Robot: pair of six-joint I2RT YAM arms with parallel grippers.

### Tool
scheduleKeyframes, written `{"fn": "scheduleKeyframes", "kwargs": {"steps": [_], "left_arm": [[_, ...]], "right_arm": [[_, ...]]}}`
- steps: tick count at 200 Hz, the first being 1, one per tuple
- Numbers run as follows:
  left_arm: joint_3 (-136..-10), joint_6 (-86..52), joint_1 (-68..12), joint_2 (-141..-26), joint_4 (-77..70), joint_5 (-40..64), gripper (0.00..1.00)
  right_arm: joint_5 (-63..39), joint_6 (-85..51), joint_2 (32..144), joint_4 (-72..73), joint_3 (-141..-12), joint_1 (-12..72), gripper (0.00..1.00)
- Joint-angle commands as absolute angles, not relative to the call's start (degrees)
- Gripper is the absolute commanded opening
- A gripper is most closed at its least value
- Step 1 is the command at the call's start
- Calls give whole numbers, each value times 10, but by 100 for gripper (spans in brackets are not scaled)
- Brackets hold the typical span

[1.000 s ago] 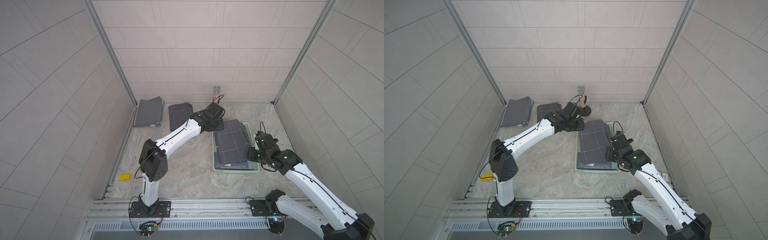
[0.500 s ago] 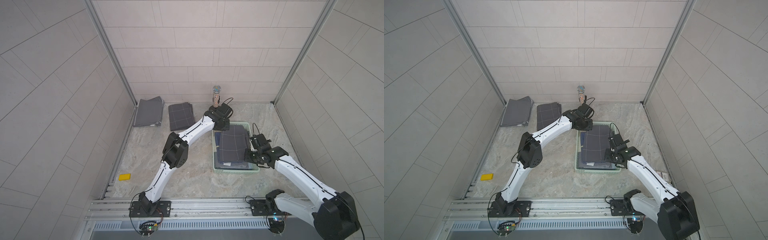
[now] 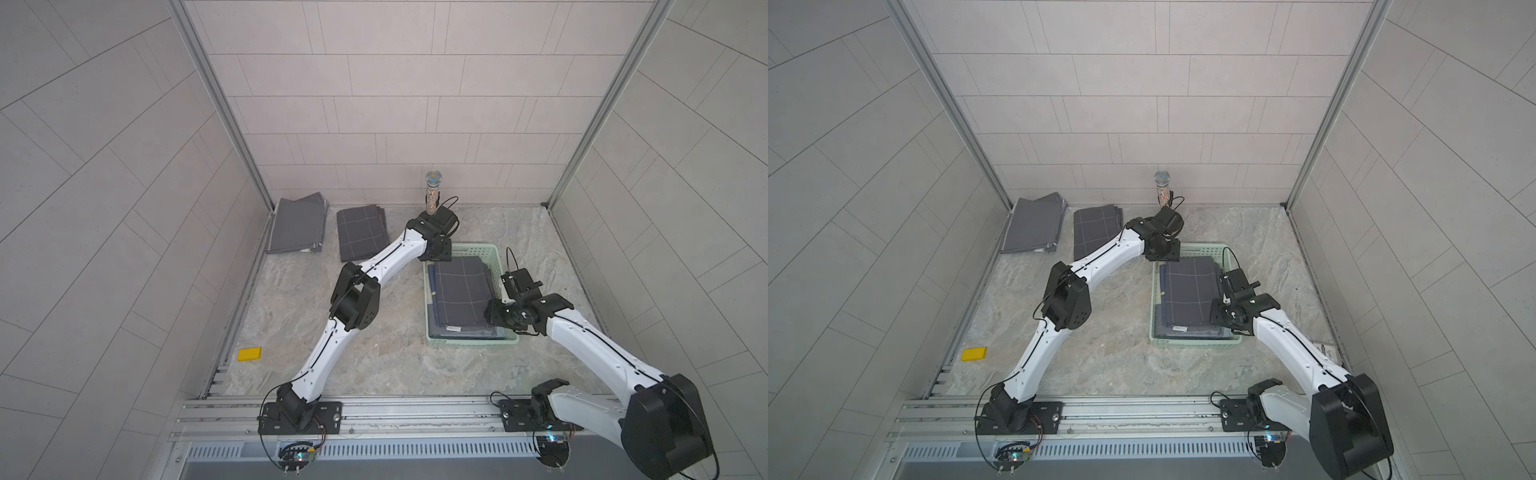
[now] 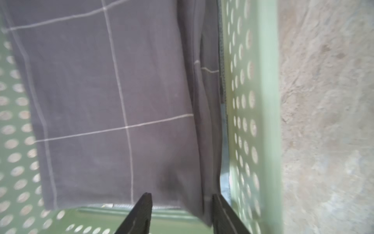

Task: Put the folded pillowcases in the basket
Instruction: Place the pillowcase in the basket, then move the pillowcase to the center of the board.

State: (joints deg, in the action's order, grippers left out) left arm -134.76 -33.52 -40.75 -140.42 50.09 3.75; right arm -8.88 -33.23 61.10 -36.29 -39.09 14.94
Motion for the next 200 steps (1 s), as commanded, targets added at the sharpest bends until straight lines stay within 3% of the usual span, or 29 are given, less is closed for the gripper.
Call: {"fn": "scheduleKeyframes", "kwargs": {"steps": [1,34,63,78,112,166,200], "left_arm": [[-1363,-313,-411,-1336,520,43,59],[-1290,-293,-404,-1250,529,-10,59],[-1186,-292,-355,-1197,504,-21,57],[-1139,-299,-316,-1178,485,-8,49],[-1084,-292,-228,-1178,451,-12,45],[-1162,-266,-141,-1308,466,-7,45],[-1385,-258,-133,-1469,626,7,46]], "right_arm": [[-65,-331,550,-418,-418,148,57],[-40,-321,500,-459,-451,149,58],[-67,-325,509,-429,-438,149,41],[-87,-333,510,-411,-430,149,35],[-107,-335,497,-400,-426,149,34],[-128,-326,500,-397,-432,149,34],[-131,-322,515,-392,-435,149,32]]}}
